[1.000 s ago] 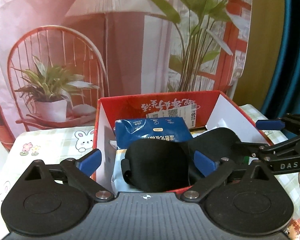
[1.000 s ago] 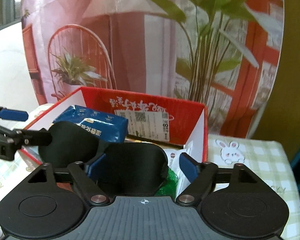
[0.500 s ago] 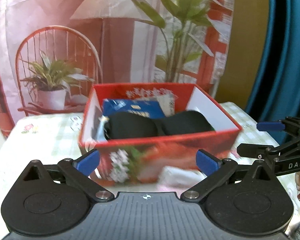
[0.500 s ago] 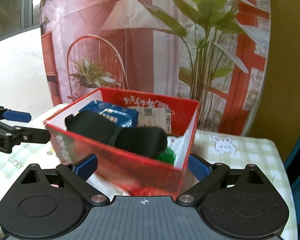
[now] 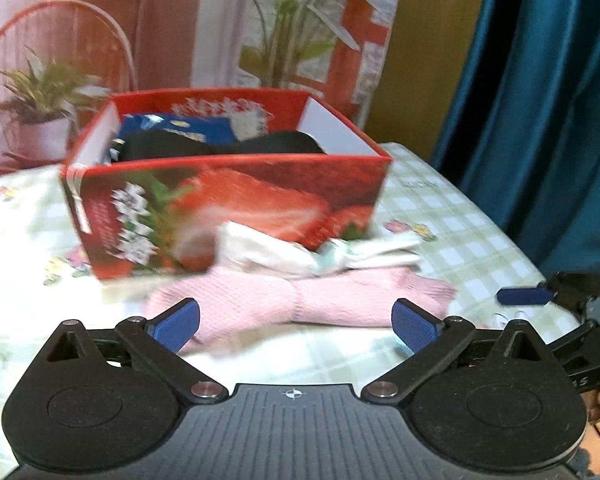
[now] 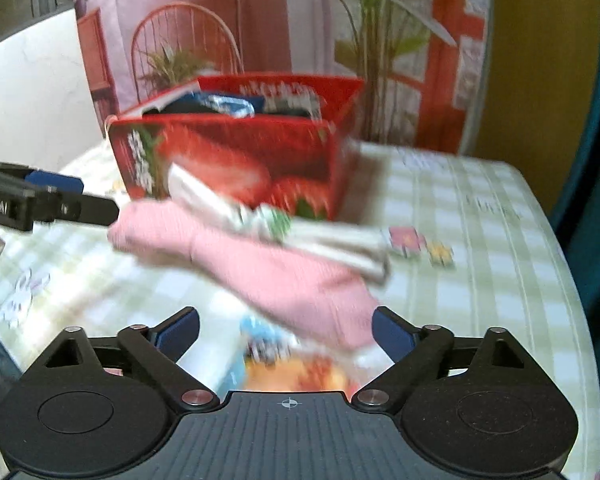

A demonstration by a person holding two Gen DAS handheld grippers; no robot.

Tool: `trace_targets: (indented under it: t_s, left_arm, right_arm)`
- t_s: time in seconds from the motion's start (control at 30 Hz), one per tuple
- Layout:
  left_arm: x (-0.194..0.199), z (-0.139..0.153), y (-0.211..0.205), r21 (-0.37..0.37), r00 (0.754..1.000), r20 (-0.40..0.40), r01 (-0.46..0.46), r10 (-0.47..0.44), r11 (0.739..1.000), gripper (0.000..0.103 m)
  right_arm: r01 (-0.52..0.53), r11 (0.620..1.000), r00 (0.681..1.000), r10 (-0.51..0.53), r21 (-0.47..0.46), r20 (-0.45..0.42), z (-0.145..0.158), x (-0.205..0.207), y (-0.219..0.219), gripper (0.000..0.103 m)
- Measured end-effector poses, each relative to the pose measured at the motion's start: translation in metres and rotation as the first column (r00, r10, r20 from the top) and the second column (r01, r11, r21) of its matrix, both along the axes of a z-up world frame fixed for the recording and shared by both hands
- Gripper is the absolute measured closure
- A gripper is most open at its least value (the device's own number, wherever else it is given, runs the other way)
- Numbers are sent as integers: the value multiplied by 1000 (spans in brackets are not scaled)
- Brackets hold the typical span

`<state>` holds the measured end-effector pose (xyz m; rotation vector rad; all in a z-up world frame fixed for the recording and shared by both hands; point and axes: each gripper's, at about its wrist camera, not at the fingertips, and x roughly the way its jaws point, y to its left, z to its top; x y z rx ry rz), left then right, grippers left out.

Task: Organize soft objects
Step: 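Move both tools to the bread packet and close on it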

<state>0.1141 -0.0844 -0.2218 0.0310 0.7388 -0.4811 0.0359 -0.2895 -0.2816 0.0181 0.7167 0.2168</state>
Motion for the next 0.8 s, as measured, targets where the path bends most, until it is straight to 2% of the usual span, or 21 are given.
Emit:
trace_targets:
  t_s: [0.07, 0.17, 0.33, 0.5, 0.57, 0.8]
  left_arm:
    - [-2, -3, -6, -9, 1000, -11, 22, -22, 1000, 1]
    - [-3, -7, -15, -10, 998, -24, 60, -60, 998, 2]
    - [-2, -17, -28, -23, 991, -72, 113, -114, 993, 8]
    - [-2, -29, -39, -48, 977, -128, 164, -169, 985, 17]
    - [-2, -33, -39, -63, 972, -151, 174, -182, 983, 20]
    - [4, -50, -31, -124, 954, -241, 155, -181, 980, 28]
  right_arm:
    - [8, 1000, 1000, -8, 11, -23, -5, -8, -7, 27]
    - [23, 999, 998, -22, 31, -55, -12, -16, -18, 38]
    - [51, 995, 993, -42, 86, -110, -25, -21, -32, 39]
    - [95, 968, 985, -59, 231, -160, -37, -16, -46, 41]
    - [90, 959, 985, -45, 270, -168, -39, -13, -45, 46]
    - [57, 950, 986, -5, 306, -168, -39, -2, -27, 53]
